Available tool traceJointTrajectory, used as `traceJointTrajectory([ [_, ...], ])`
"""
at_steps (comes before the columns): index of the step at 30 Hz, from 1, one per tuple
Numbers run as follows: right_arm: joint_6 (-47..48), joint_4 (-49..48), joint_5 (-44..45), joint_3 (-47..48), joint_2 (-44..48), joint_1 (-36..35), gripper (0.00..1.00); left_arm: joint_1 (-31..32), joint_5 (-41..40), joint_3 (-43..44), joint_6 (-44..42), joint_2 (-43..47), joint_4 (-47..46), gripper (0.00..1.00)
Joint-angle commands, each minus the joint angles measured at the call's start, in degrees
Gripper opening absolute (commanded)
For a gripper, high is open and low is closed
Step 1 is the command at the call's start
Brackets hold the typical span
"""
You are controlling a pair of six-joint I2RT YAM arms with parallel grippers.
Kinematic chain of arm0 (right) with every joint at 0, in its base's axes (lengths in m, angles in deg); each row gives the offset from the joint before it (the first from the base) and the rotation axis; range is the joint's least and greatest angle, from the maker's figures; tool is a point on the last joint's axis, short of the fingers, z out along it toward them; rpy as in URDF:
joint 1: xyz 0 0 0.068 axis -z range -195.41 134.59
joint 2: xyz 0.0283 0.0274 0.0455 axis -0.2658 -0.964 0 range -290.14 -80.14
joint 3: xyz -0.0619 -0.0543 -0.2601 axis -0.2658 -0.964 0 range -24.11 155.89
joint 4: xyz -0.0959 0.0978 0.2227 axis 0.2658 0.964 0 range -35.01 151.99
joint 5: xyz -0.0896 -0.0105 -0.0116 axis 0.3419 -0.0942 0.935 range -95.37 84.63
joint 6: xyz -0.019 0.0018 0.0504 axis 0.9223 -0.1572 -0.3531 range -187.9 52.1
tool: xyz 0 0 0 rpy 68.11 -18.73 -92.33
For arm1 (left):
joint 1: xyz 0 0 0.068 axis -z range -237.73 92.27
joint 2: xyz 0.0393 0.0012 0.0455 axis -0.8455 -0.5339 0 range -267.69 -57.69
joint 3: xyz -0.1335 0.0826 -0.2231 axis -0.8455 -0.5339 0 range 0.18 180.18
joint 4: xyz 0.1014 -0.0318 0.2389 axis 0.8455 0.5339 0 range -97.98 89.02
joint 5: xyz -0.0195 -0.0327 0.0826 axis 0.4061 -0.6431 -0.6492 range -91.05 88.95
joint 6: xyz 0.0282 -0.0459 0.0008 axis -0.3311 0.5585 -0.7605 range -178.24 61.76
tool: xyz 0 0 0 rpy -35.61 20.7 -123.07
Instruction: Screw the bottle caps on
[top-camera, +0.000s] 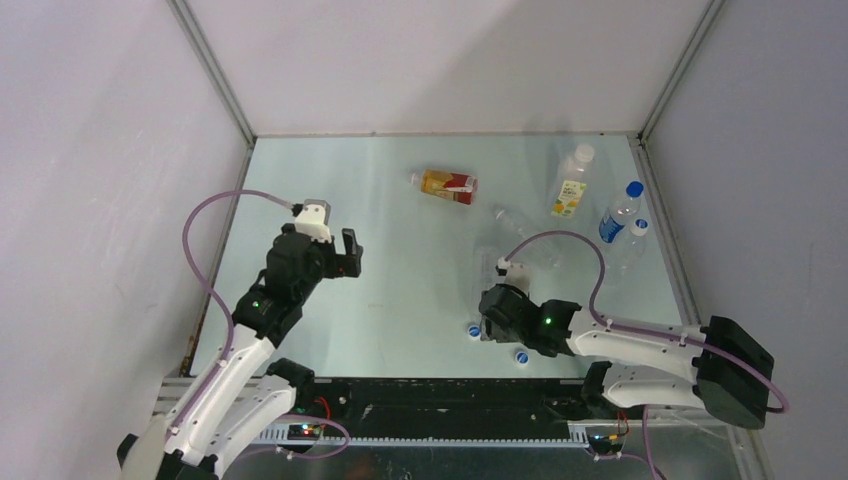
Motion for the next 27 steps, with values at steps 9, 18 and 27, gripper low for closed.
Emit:
traceJointTrajectory([
  [9,-0.5,-2.7,2.2,0.0,-5.1,-0.4,0.51,1.1,0.6,0.0,-1.6,-0.5,-1.8,0.98],
  [18,-0.6,0.4,5.9,0.0,-5.8,1.4,0.50,1.3,1.0,0.2,-1.8,-1.4,-1.8,0.98],
  [27,5.9,-4.5,5.5,0.0,-7.3,1.7,0.51,2.0,1.3,0.5,-2.1,-2.9,-1.8,0.98],
])
